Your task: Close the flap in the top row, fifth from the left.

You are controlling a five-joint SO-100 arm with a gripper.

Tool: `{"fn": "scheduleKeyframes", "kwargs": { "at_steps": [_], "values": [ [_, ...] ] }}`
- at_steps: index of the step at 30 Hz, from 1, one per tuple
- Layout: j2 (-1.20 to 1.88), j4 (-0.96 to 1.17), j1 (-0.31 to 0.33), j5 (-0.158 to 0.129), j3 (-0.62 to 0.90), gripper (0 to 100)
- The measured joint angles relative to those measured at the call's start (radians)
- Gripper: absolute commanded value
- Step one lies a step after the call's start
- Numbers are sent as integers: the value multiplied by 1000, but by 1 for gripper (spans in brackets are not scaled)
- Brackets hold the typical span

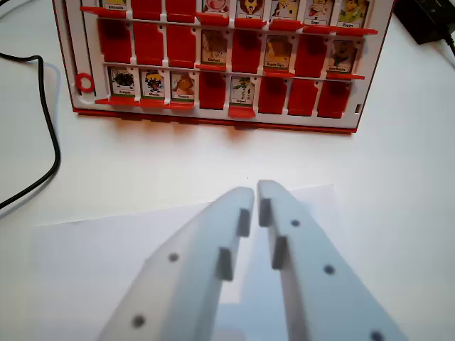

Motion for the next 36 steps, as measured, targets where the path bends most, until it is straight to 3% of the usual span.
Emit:
{"fn": "scheduleKeyframes", "kwargs": {
  "at_steps": [5, 36],
  "values": [
    [0, 8, -48, -6, 0, 0],
    [6, 9, -46, -6, 0, 0]
  ]
}}
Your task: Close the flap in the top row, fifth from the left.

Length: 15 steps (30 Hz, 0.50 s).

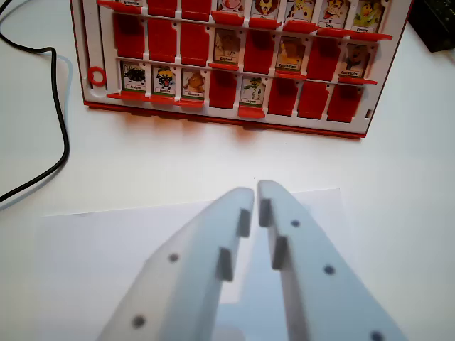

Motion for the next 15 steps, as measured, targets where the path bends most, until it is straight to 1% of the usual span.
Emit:
{"fn": "scheduleKeyframes", "kwargs": {
  "at_steps": [7, 15],
  "values": [
    [0, 0, 12, 0, 0, 0],
    [0, 0, 12, 0, 0, 0]
  ]
}}
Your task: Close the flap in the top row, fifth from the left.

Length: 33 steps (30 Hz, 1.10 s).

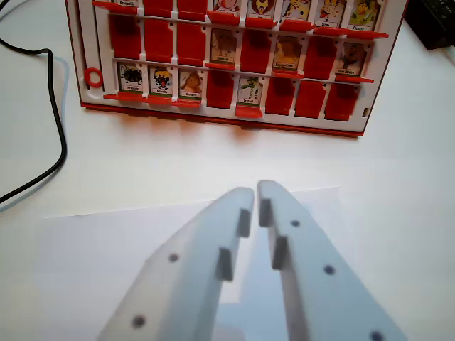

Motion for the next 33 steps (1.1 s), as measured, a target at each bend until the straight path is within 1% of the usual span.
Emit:
{"fn": "scheduleKeyframes", "kwargs": {
  "at_steps": [7, 9, 12, 15, 17, 24, 26, 29, 33],
  "values": [
    [0, 0, -2, 0, -3, 0],
    [-17, -5, -2, 9, -18, 0],
    [-67, -44, 17, 18, -32, 0],
    [-123, -106, 25, 18, -32, 0],
    [-161, -155, 41, 18, -32, 0],
    [-268, -310, 107, 18, 63, 0],
    [-291, -348, 109, 18, 97, 0],
    [-324, -408, 104, 9, 149, 0],
    [-393, -494, 109, 9, 190, 0]
  ]
}}
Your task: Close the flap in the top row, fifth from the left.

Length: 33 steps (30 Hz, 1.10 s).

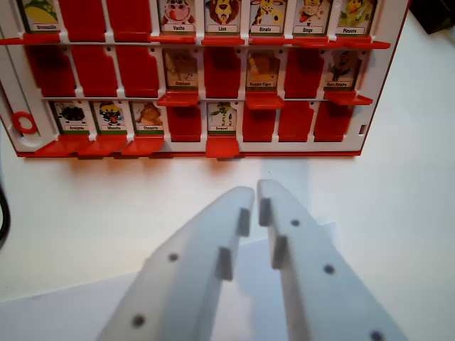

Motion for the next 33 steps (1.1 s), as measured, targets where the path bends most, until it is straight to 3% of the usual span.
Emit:
{"fn": "scheduleKeyframes", "kwargs": {
  "at_steps": [20, 33],
  "values": [
    [-456, -485, -37, -3, 75, 0],
    [-713, -655, -48, -9, 75, 0]
  ]
}}
